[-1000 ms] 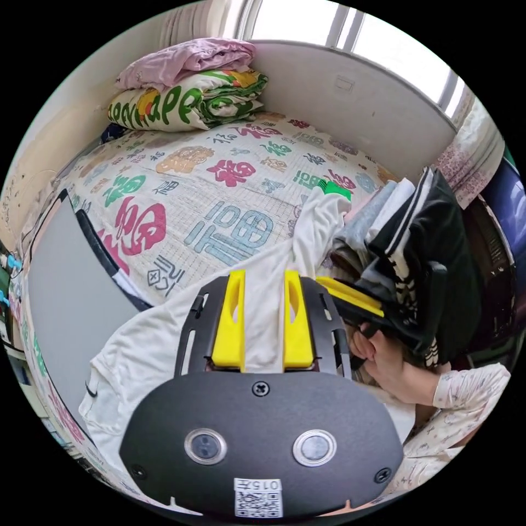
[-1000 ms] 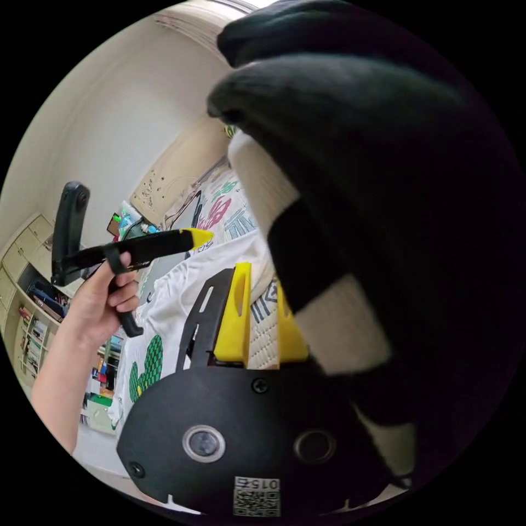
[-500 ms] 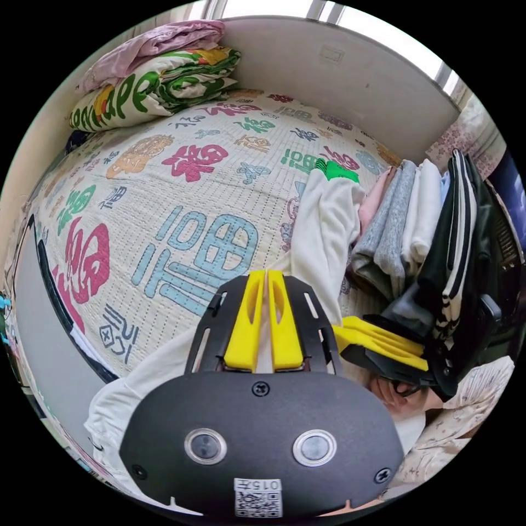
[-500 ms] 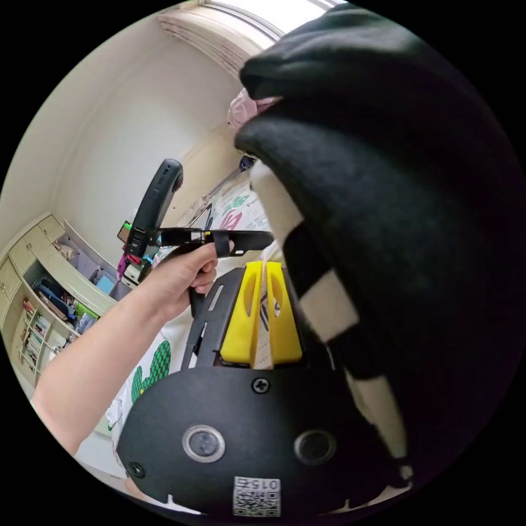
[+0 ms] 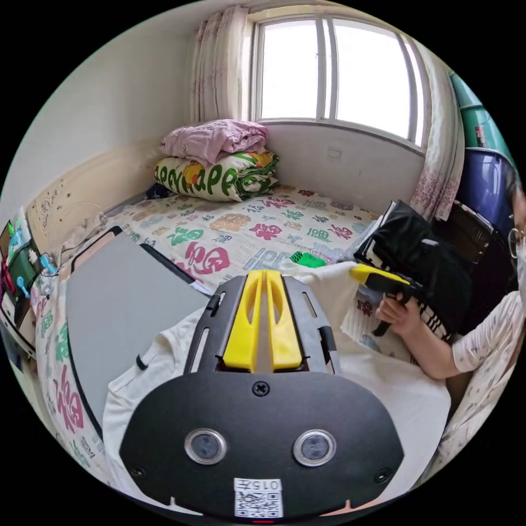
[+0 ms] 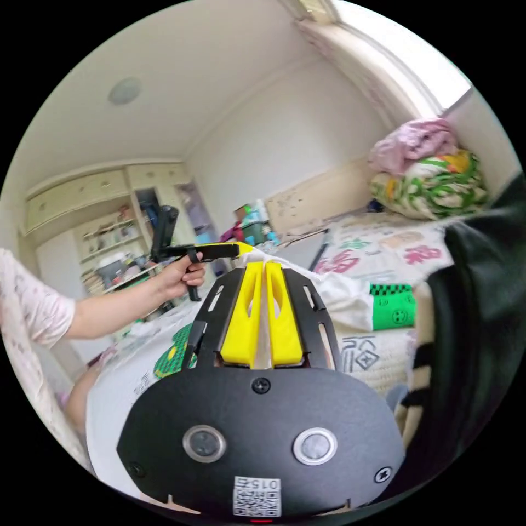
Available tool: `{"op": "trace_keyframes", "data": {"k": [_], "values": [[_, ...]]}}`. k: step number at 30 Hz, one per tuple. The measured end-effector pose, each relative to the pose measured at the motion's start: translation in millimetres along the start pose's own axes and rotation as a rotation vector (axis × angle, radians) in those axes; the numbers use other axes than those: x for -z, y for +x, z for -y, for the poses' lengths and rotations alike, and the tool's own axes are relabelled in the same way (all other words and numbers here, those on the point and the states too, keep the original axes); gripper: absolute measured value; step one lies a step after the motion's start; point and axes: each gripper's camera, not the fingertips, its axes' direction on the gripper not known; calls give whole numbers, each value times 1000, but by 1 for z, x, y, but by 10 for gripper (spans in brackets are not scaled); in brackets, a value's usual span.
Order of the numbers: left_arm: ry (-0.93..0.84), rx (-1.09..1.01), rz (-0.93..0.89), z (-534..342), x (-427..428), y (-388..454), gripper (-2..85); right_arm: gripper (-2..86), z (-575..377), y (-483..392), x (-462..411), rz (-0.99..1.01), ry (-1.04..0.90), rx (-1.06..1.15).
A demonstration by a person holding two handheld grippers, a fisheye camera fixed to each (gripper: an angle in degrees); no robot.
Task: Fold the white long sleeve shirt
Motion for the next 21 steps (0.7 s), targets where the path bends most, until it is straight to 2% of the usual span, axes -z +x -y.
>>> {"op": "trace_keyframes", "data": {"k": [3, 4, 5, 7, 8, 10, 12, 13, 16, 18, 21], "values": [[-78, 72, -46, -54, 18, -23, -3, 23, -22, -17, -51, 276, -379, 116], [-139, 100, -91, -79, 16, -34, -2, 32, -37, -23, -68, 322, -501, 151], [-214, 116, -122, -98, 11, -44, 0, 38, -43, -25, -72, 322, -532, 157], [-271, 152, -105, -112, 14, -59, 5, 51, -52, -22, -67, 259, -514, 116], [-249, 173, -97, -111, 24, -70, 12, 51, -52, -18, -62, 248, -488, 96], [-160, 202, -103, -98, 39, -84, 34, 56, -53, 13, -35, 197, -310, -50], [-78, 228, -53, -61, 34, -86, 53, 59, -61, 30, -28, 128, -224, -132], [-71, 223, -55, -49, 26, -83, 56, 59, -67, 30, -38, 53, -244, -134], [-107, 171, -182, 13, -49, -53, 67, 62, -81, 38, -69, -85, -317, -209], [-195, 206, -269, 53, -132, -35, 92, 62, -89, 43, -71, -75, -299, -228], [-352, 269, -297, 76, -218, -23, 131, 60, -100, 42, -76, -61, -279, -213]]}}
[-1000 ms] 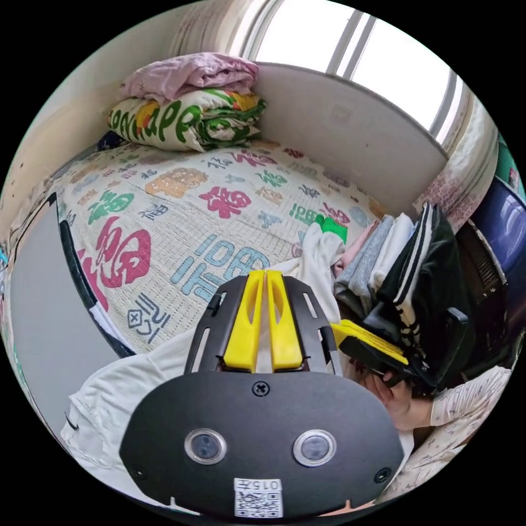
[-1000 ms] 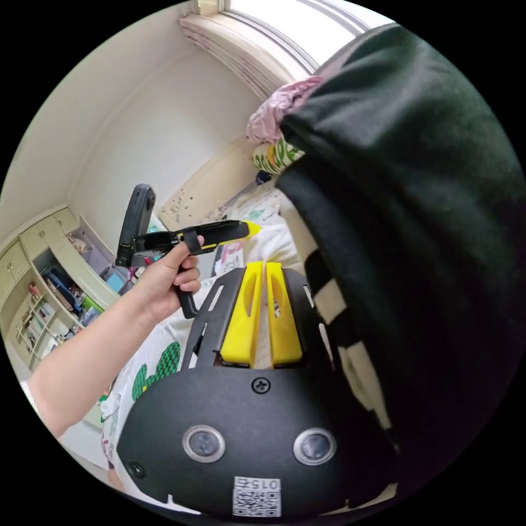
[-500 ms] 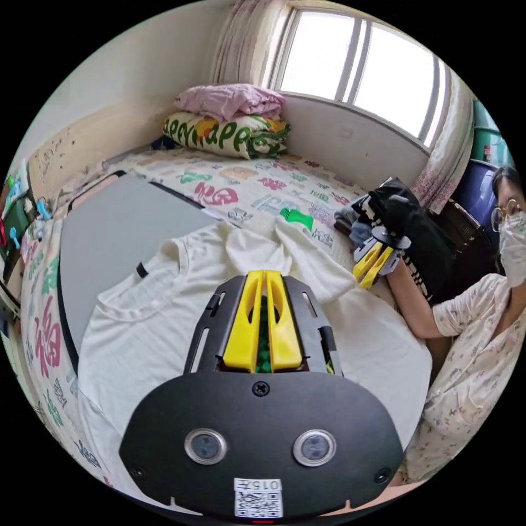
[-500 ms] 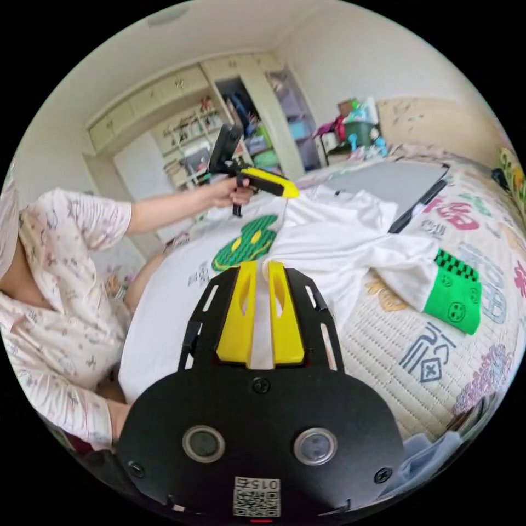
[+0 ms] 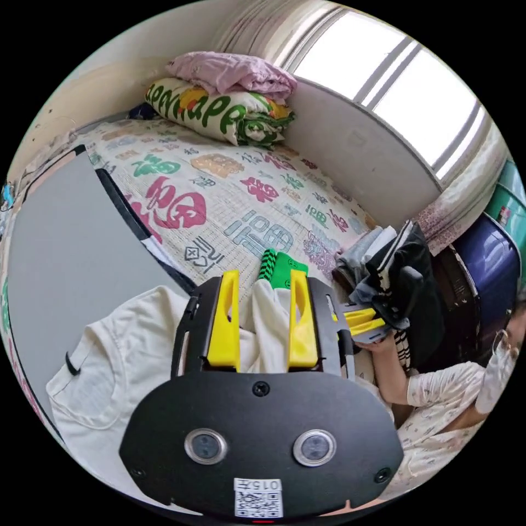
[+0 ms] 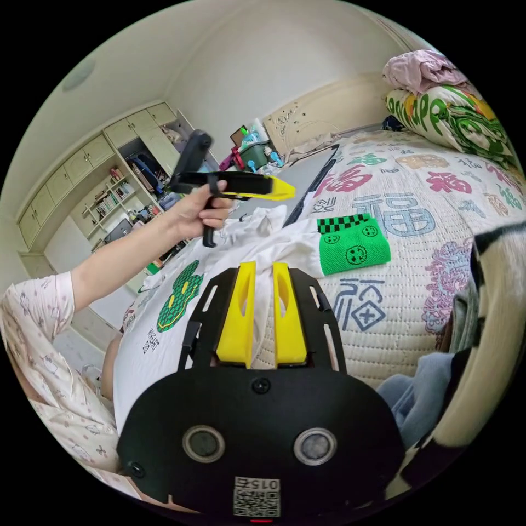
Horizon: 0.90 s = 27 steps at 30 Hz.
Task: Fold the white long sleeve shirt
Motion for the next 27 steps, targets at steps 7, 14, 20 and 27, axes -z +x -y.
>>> {"op": "trace_keyframes", "data": {"k": [7, 14, 20, 27], "values": [[-196, -27, 54, 9, -88, 65, 51, 60, -20, 16, -23, -23, 28, -23], [314, -42, 199, -192, 68, 187, 10, 76, -32, -30, 12, 125, 194, 70], [641, 76, 445, -494, 104, 307, 9, 113, -49, -180, -18, 165, 128, 178], [679, -5, 670, -668, -20, 483, 8, 137, -169, -237, -64, 116, -57, 9]]}}
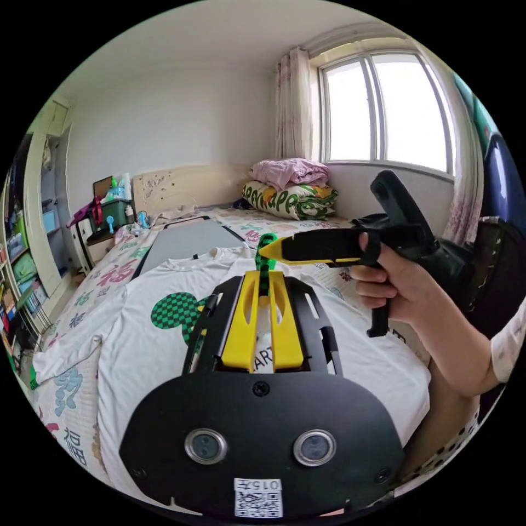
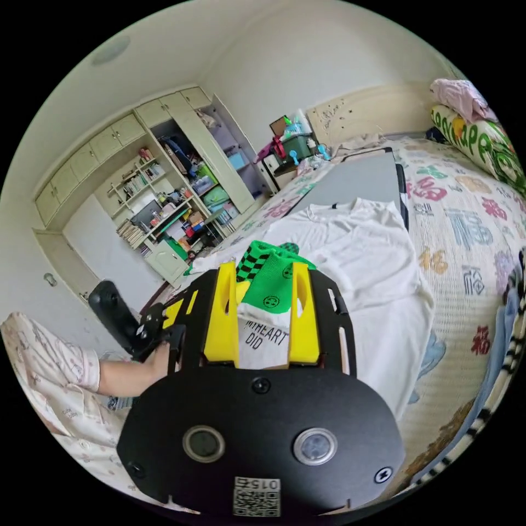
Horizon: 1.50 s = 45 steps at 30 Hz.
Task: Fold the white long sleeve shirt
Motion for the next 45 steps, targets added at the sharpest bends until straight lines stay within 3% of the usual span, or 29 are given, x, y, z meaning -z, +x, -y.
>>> {"op": "trace_keyframes", "data": {"k": [5, 7, 9, 15, 17, 23, 32, 38, 45], "values": [[-128, -148, 33, -63, -5, 112, 11, 104, -61, 23, 10, 13, -34, -97], [-146, -174, 58, -84, -3, 138, 14, 37, -86, 30, 19, 35, -2, -35], [-164, -128, 16, -105, -1, 143, 18, 28, -109, 34, 23, 56, 17, 47], [-222, 205, -173, -186, -21, 88, 40, 17, -175, 54, 51, 194, 75, 157], [-226, 432, -358, -224, -53, 55, 79, 16, -188, 47, 60, 242, 74, 225], [-79, 846, -663, -348, -129, 45, 177, 16, -231, 24, 48, 206, 30, 347], [-99, 949, -677, -464, -208, 109, 169, 15, -269, -10, 4, 70, -31, 547], [-52, 1066, -706, -524, -240, 138, 156, 16, -249, -12, -13, 86, -52, 567], [-94, 1009, -643, -545, -277, 184, 117, 25, -195, -22, -35, 40, -106, 597]]}}
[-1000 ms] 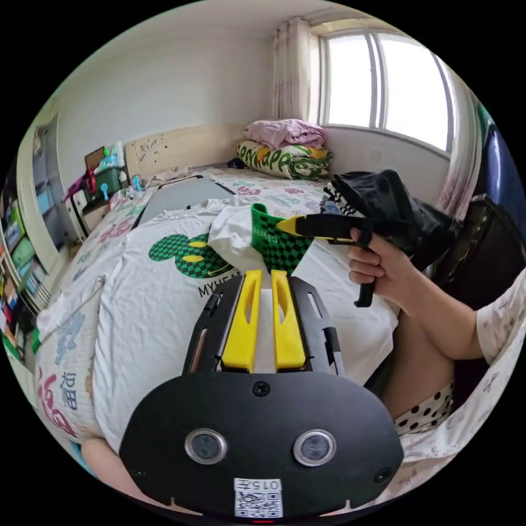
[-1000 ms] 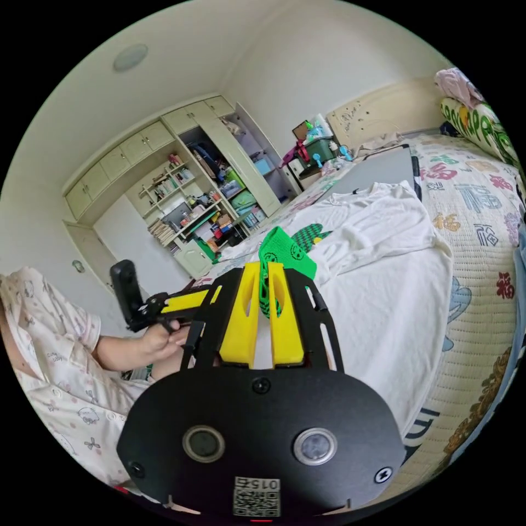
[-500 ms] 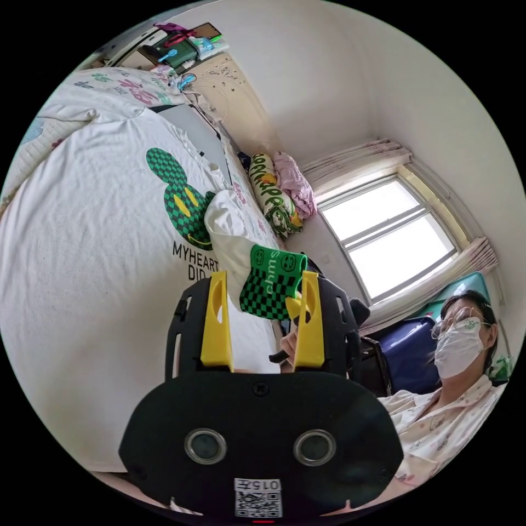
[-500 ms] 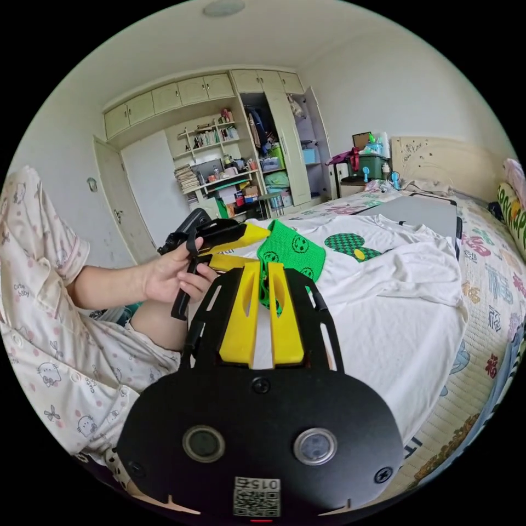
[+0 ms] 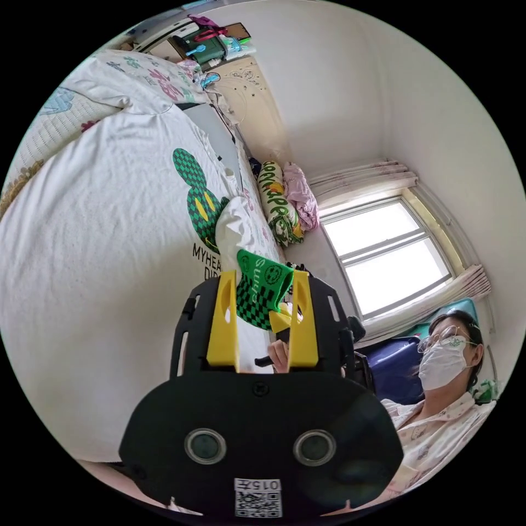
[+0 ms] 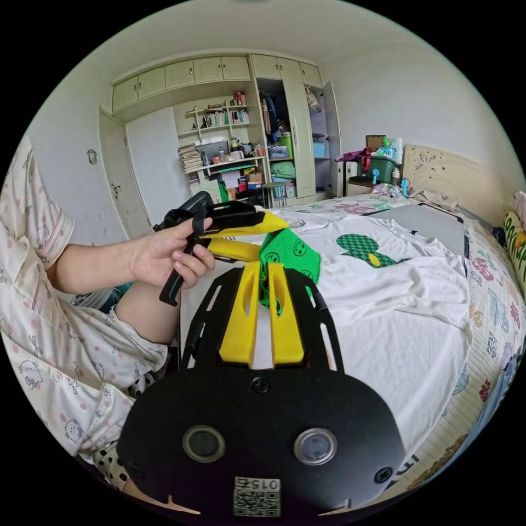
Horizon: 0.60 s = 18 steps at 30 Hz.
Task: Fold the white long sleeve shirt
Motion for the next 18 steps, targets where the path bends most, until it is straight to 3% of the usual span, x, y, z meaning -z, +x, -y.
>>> {"op": "trace_keyframes", "data": {"k": [4, 8, 18], "values": [[13, -49, 139, -19, -11, -5, 25, 30, 41, 40, 18, -27, -16, -26], [81, -28, 153, -42, -6, -25, 5, 21, 76, 121, 69, 29, 95, -180], [93, -33, 249, -66, -10, -64, 20, 78, 104, 455, 175, -38, 242, -949]]}}
